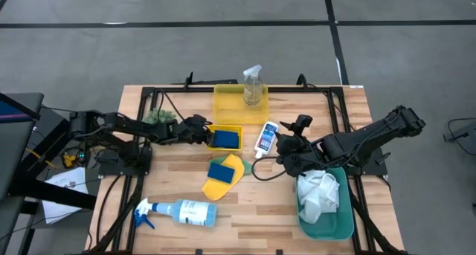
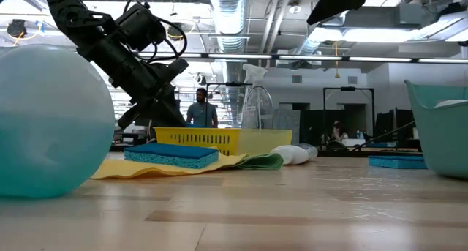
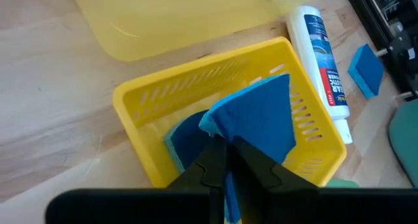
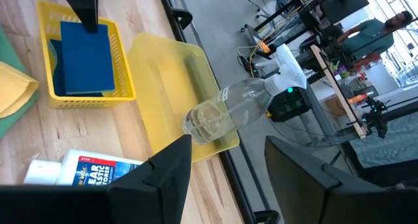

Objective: Pick & Place Kitchen Items
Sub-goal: Put the blue sponge into the bottom yellow bin

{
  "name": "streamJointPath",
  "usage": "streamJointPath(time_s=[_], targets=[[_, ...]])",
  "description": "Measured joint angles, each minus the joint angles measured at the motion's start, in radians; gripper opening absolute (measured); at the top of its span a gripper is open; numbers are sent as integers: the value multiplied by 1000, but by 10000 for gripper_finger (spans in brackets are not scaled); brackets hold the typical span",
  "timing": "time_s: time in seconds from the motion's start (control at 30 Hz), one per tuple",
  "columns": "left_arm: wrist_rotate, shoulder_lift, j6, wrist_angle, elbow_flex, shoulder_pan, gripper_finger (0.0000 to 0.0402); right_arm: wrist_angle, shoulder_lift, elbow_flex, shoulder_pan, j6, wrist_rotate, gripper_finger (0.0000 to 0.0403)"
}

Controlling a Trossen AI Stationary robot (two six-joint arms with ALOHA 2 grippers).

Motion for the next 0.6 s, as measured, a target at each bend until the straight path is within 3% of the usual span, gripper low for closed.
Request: streamJointPath(time_s=[0.2,0.6], targets=[[-2,0,1,0,0,0,25,0,0,0,0,0,0,185],[-10,0,16,0,0,-1,111,0,0,0,0,0,-3,185]])
